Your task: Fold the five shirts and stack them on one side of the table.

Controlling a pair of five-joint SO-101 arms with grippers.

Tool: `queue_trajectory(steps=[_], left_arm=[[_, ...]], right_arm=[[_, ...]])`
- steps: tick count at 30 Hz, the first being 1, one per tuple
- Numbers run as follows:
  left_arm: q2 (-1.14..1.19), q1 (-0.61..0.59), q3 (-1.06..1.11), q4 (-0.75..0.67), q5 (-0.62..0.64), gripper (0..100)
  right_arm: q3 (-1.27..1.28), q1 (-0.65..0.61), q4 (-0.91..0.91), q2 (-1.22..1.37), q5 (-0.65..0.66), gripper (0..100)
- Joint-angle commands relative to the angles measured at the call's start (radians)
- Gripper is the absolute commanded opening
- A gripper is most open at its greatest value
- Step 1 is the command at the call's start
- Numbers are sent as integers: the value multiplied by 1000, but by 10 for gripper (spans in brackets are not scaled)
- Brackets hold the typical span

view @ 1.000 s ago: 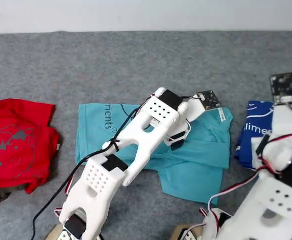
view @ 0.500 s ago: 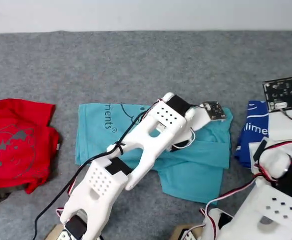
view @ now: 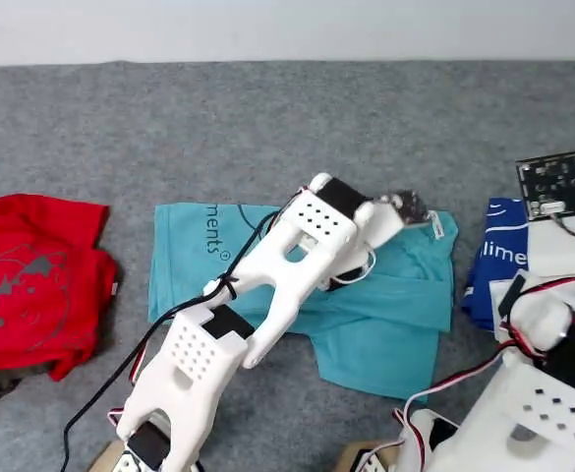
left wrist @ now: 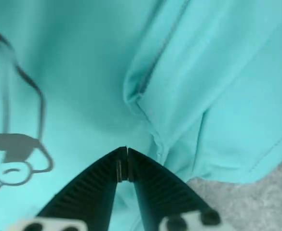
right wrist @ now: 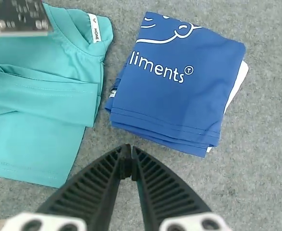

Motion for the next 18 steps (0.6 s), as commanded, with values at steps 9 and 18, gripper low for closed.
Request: queue_trajectory(steps=[9, 18], left_arm=[[-8, 46, -205, -38, 83, 193], [-8, 35, -28, -140, 46, 195]], right_arm=[[-9, 12, 39, -13, 9, 12], [-9, 12, 39, -18, 8, 12]])
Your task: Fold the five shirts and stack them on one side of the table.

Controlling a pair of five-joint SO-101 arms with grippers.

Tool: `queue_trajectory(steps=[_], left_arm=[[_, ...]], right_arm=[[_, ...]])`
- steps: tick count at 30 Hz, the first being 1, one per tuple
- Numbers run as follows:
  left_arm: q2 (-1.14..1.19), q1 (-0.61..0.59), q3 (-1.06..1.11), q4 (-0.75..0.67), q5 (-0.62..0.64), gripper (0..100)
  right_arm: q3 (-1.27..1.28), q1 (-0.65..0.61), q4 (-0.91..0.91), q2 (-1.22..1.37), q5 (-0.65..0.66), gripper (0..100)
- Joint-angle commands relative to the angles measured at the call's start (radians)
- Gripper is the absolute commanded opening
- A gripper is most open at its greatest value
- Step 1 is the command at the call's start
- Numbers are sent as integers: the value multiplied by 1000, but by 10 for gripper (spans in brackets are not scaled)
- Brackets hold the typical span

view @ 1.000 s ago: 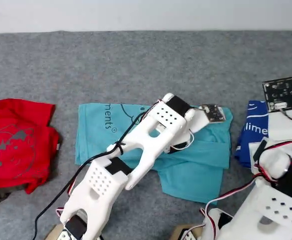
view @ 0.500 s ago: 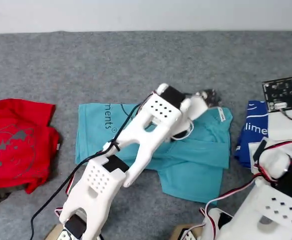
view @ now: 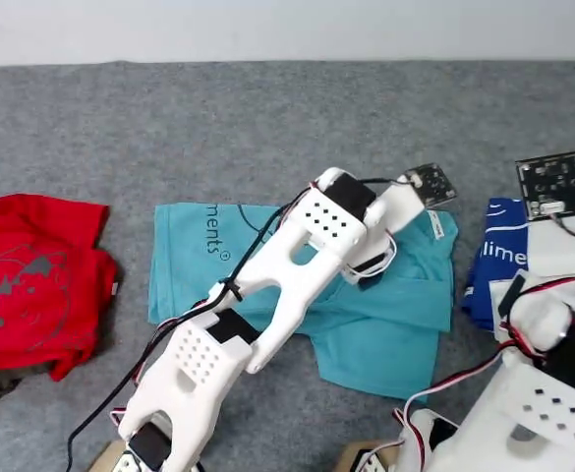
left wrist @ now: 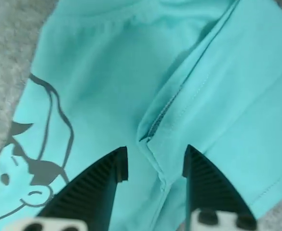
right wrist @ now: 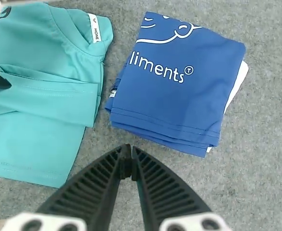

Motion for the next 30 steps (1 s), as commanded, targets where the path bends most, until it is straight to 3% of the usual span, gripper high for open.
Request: queue_trajectory(steps=[1, 7, 15, 30], left_arm=[[-8, -5, 47, -48, -32, 195], [-8, -8, 120, -106, -38, 179], [-9, -2, 122, -112, -40, 3], [-11, 0, 33, -3, -40, 39]], right_arm=[[-9, 12, 39, -19, 6, 12], [-9, 12, 39, -19, 5, 12], [-9, 12, 39, -19, 3, 12], [-9, 12, 39, -19, 3, 12]])
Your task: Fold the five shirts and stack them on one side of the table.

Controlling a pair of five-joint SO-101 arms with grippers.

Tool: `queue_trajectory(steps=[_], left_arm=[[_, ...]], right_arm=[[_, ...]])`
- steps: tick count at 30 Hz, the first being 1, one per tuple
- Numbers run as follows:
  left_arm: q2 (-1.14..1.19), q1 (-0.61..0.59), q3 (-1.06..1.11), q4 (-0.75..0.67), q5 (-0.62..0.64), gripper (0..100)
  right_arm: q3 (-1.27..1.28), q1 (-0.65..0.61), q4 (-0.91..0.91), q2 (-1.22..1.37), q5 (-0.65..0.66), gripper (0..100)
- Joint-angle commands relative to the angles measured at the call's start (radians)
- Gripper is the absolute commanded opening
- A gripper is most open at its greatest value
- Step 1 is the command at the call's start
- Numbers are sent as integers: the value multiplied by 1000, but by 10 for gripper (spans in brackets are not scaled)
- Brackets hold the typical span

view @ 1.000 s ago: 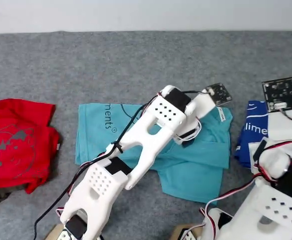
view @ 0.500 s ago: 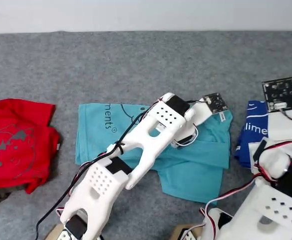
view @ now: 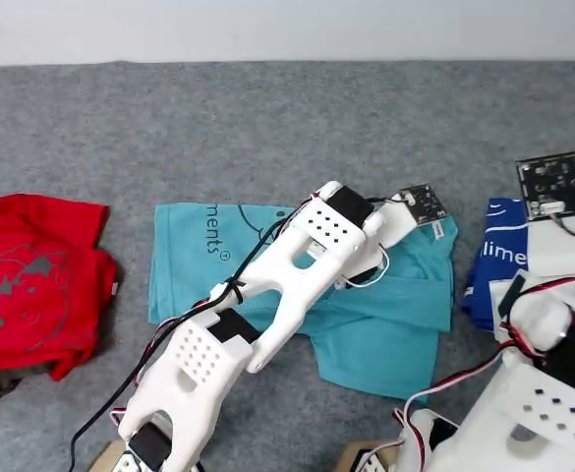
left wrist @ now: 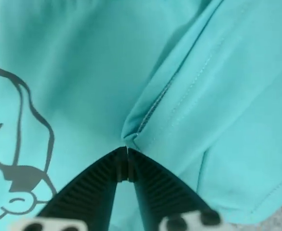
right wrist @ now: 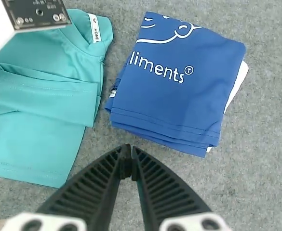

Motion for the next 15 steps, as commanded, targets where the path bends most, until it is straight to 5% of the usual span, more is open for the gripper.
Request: queue_trajectory(steps=[1, 5, 15], left_arm=[[-15, 0, -79, 46, -9, 68], [-15, -3, -88, 40, -6, 155], [95, -2, -93, -12, -8, 145]], right_arm=[[-8, 12, 39, -19, 3, 12], [-8, 12, 39, -19, 3, 12], [-8, 12, 39, -19, 3, 12]])
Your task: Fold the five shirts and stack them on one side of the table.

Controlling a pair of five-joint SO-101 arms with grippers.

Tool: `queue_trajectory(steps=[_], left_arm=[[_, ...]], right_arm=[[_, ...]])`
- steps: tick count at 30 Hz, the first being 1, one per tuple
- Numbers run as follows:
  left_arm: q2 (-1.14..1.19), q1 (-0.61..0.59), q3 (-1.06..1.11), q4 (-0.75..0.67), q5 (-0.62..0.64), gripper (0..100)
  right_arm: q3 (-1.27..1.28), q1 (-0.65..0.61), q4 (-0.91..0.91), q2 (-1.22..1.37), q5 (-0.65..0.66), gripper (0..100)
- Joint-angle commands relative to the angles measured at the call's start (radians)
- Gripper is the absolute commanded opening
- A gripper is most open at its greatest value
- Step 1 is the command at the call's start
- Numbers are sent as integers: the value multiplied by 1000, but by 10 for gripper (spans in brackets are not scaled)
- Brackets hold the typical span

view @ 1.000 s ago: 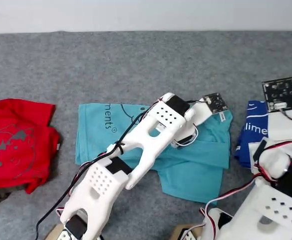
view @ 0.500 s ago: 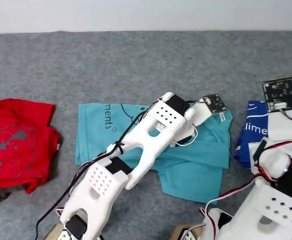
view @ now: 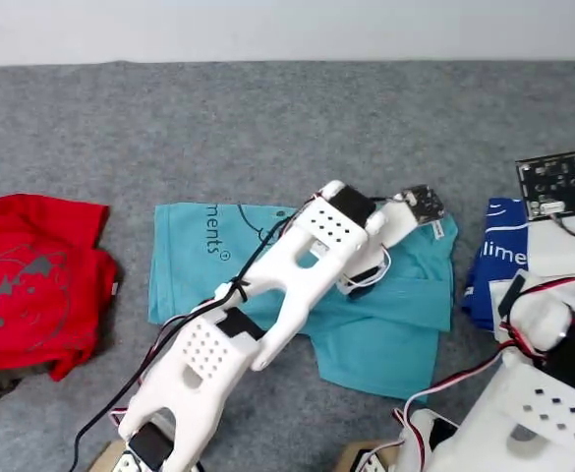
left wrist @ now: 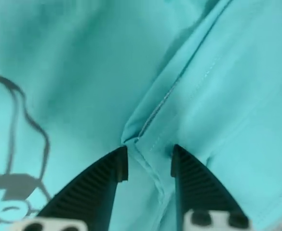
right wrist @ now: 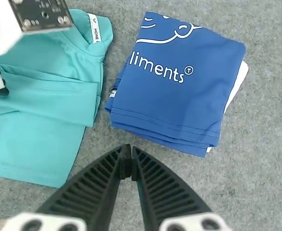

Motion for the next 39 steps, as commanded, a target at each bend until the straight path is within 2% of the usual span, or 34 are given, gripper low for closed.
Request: queue_trajectory(steps=[1, 5, 15, 27, 39], left_arm=[[9, -2, -44, -15, -8, 122], [26, -3, -107, 25, -12, 1], [28, -3, -193, 167, -12, 5], [31, -26, -48, 166, -9, 5], [-57, 58, -42, 169, -8, 6]], right_arm=[[-8, 12, 39, -19, 3, 12], [-8, 12, 39, -18, 3, 12], [-8, 12, 39, -18, 3, 12], [-8, 12, 39, -13, 8, 12], [-6, 12, 39, -10, 9, 12]])
